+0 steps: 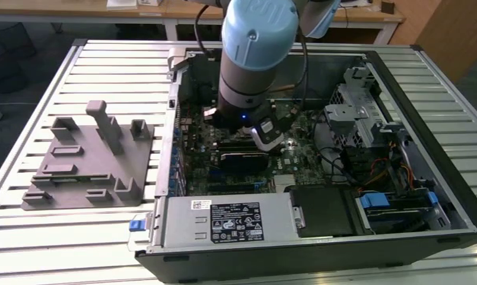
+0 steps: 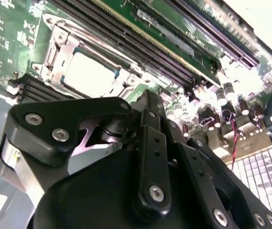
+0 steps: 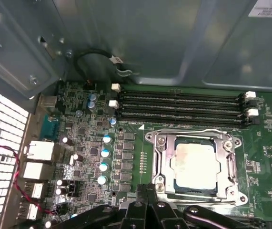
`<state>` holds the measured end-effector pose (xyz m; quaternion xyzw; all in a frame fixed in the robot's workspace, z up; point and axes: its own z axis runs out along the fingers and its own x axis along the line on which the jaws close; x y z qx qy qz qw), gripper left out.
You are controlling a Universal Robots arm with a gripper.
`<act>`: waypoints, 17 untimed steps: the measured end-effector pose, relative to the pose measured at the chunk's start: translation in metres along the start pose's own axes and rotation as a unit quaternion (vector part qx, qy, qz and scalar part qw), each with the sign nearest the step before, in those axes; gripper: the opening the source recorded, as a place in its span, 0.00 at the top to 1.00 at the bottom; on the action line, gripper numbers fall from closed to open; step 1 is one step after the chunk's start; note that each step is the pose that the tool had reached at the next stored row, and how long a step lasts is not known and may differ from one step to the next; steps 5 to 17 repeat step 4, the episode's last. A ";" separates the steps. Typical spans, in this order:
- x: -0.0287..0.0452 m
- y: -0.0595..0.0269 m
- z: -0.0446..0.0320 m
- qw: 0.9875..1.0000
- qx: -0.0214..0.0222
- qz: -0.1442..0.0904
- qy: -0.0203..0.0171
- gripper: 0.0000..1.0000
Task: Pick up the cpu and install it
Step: 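Install the second cpu locking lever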
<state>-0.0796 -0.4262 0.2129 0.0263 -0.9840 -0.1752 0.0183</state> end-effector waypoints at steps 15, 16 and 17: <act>0.0002 0.0030 -0.0081 1.000 0.000 0.000 0.000 0.89; 0.0002 0.0030 -0.0081 1.000 0.000 0.000 0.000 0.89; 0.0002 0.0030 -0.0081 1.000 0.000 0.000 0.000 0.89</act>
